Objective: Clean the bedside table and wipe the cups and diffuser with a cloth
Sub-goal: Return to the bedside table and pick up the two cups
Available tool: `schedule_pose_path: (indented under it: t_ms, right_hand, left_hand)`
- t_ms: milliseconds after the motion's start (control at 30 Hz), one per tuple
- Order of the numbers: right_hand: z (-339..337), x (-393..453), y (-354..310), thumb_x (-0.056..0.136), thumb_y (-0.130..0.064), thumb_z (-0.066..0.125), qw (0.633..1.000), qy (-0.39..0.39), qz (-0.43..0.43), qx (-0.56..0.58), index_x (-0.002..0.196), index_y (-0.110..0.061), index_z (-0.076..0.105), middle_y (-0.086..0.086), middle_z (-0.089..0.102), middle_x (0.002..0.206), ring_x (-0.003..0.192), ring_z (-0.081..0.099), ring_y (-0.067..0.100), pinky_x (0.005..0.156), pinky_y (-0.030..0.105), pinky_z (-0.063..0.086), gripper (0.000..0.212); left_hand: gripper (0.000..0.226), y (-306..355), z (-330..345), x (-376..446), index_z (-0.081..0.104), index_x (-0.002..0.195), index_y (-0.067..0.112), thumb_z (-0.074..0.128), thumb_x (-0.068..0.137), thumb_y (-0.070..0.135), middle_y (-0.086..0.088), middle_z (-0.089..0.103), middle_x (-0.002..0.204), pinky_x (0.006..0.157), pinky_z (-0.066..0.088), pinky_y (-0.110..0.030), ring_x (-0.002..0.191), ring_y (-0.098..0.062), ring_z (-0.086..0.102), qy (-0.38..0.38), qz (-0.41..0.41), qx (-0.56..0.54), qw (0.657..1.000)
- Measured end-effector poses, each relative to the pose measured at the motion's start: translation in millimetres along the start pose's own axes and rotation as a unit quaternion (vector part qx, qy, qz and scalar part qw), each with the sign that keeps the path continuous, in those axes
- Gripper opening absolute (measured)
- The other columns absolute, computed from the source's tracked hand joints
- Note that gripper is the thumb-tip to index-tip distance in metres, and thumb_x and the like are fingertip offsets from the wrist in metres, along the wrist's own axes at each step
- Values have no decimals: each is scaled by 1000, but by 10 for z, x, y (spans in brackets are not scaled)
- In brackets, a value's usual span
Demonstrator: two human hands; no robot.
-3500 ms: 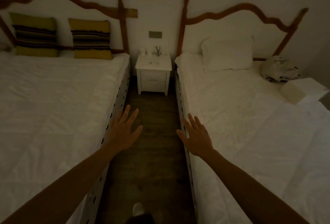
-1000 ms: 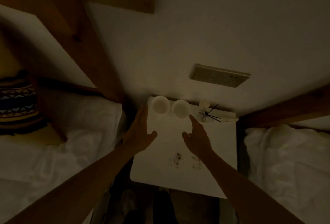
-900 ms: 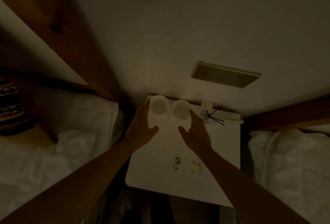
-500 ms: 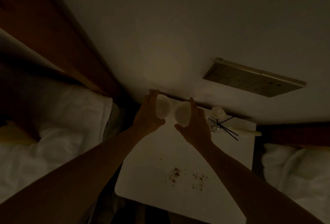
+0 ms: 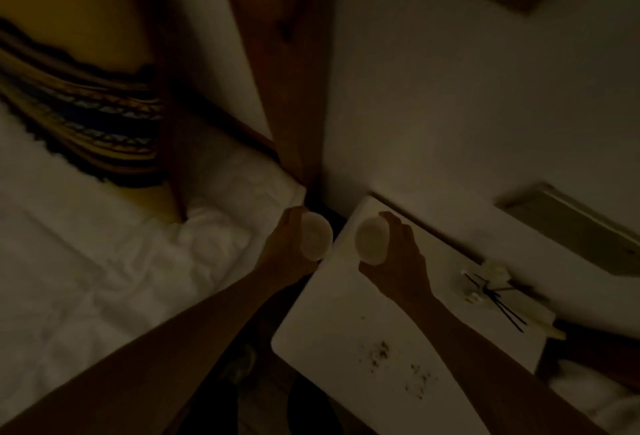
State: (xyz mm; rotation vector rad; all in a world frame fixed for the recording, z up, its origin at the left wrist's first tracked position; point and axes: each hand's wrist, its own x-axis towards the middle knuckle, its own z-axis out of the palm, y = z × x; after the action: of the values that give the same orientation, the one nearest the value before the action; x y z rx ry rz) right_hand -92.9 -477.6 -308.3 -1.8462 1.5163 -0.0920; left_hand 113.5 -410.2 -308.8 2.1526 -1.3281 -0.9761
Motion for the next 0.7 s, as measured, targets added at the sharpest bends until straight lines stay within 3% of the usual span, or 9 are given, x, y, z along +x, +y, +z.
schedule_pose_path:
  t_ms: [100, 267, 433, 700]
  right_hand:
    - [111, 53, -418, 65, -29, 89, 999, -25, -39, -5, 143, -37, 29, 0, 46, 133, 111, 59, 29, 76, 34, 45, 99]
    - [460, 108, -1258, 69, -31, 87, 991, -65, -117, 4, 148, -33, 29, 1, 47, 142, 123, 54, 25, 90, 40, 52, 98]
    - [1060, 79, -2233, 65, -34, 89, 976, -128, -174, -33, 144, -43, 24, -3, 43, 143, 118, 56, 22, 79, 31, 43, 103]
    - [2188, -216, -3284, 71, -33, 82, 926, -238, -273, -105, 145, -42, 22, -5, 39, 142, 112, 58, 24, 81, 37, 54, 95]
  left_hand:
    - [93, -289, -373, -156, 36, 136, 14, 90, 60, 17, -5, 45, 135, 82, 48, -32, 116, -27, 54, 20, -46, -3, 999]
    - [92, -826, -1041, -504, 38, 128, 15, 93, 55, 28, -1, 49, 124, 80, 45, -32, 110, -24, 56, 113, -125, -26, 985]
    - [85, -1447, -1692, -1025, 37, 112, 24, 92, 50, 44, 10, 49, 110, 58, 43, -28, 87, -14, 54, 191, -238, -44, 951]
    - [89, -2496, -2270, -1710, 40, 113, 20, 93, 47, 49, 5, 55, 111, 61, 43, -30, 83, -15, 56, 249, -349, -38, 903]
